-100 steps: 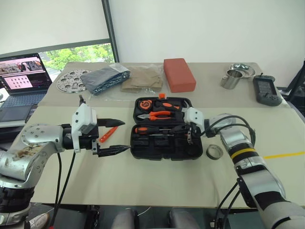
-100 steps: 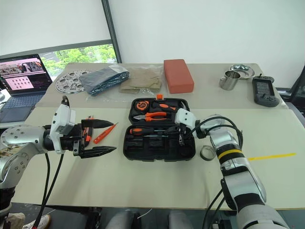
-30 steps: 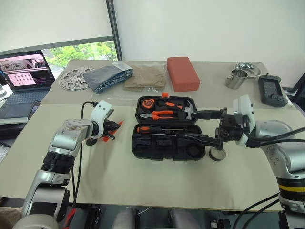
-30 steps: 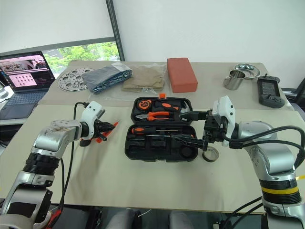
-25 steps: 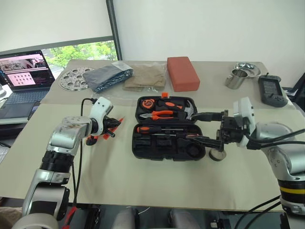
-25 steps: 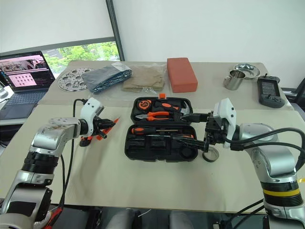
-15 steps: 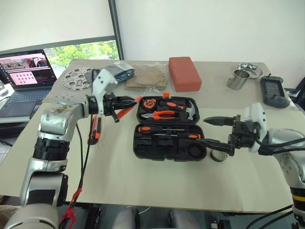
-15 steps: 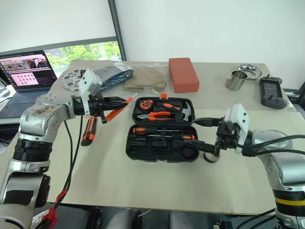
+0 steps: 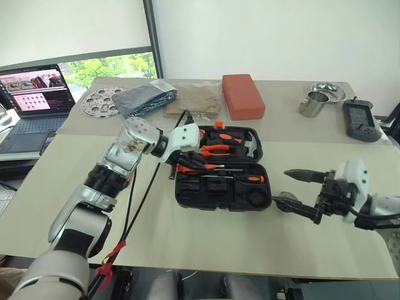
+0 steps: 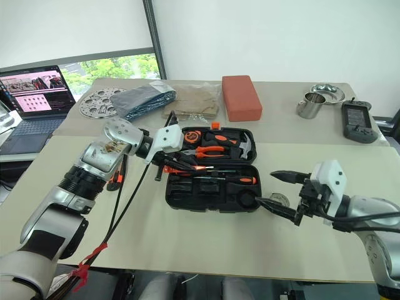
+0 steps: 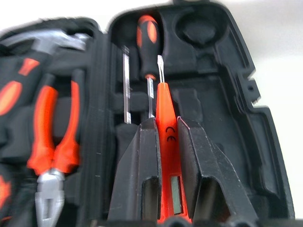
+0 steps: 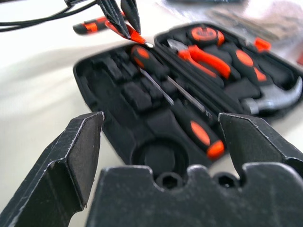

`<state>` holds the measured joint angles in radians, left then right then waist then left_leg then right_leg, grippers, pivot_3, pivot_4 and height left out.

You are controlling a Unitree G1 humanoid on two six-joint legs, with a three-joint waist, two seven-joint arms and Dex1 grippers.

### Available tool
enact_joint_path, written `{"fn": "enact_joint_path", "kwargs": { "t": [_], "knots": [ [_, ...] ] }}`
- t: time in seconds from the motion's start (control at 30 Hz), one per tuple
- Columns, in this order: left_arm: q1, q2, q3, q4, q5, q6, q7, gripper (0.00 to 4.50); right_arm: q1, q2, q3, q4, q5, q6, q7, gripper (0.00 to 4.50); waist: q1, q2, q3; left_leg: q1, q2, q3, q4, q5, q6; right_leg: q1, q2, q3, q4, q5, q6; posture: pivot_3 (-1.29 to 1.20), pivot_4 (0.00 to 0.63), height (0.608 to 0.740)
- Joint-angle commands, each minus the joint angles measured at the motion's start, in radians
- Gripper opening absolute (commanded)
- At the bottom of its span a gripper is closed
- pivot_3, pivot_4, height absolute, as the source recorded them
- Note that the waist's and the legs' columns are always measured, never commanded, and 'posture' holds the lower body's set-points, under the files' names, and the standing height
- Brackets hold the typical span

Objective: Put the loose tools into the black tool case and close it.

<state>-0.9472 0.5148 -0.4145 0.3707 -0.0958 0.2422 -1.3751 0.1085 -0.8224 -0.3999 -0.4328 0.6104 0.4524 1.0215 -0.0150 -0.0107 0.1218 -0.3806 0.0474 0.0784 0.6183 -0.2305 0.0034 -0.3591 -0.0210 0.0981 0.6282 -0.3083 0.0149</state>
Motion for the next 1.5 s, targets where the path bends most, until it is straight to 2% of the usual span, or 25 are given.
{"fn": "enact_joint_path", "kwargs": {
  "t": [0.03,0.53,0.87,1.3,1.5],
  "knots": [
    [-0.018,-0.024,0.0,-0.003,0.023,0.01,0.009,0.13,0.019,-0.002,-0.063,-0.063,0.03,-0.017,-0.011,4.5,0.0,0.0,0.0,-0.001,0.0,-0.001,0.0,0.0,0.0,0.0,0.0,0.0,0.0,0.0,0.0,0.0,0.15,0.74],
    [-0.003,-0.098,-0.056,0.068,0.146,-0.025,0.054,0.13,0.038,0.009,-0.082,-0.076,0.061,-0.028,-0.019,4.5,0.002,0.002,-0.001,-0.004,-0.002,-0.011,0.009,0.0,0.002,0.001,0.002,-0.001,0.002,0.0,0.001,0.0,0.15,0.74],
    [-0.019,-0.157,-0.045,0.144,0.159,-0.048,0.068,0.13,0.047,0.019,-0.093,-0.068,0.059,-0.062,-0.015,4.5,0.002,0.002,-0.001,-0.005,-0.004,-0.014,0.009,0.001,0.002,0.002,0.002,-0.001,0.002,-0.001,0.001,0.0,0.15,0.74],
    [-0.021,-0.179,-0.066,0.205,0.2,-0.083,0.063,0.13,0.044,0.021,-0.096,-0.071,0.065,-0.073,-0.022,4.5,0.002,0.002,-0.001,-0.005,-0.005,-0.016,0.009,0.001,0.003,0.003,0.002,-0.001,0.002,-0.001,0.002,0.0,0.15,0.74],
    [-0.019,-0.161,-0.075,0.206,0.211,-0.073,0.03,0.13,0.046,0.021,-0.101,-0.075,0.066,-0.074,-0.026,4.5,0.002,0.002,-0.001,-0.005,-0.006,-0.017,0.009,0.001,0.003,0.004,0.002,-0.001,0.002,-0.001,0.002,0.0,0.15,0.74]
  ]
}}
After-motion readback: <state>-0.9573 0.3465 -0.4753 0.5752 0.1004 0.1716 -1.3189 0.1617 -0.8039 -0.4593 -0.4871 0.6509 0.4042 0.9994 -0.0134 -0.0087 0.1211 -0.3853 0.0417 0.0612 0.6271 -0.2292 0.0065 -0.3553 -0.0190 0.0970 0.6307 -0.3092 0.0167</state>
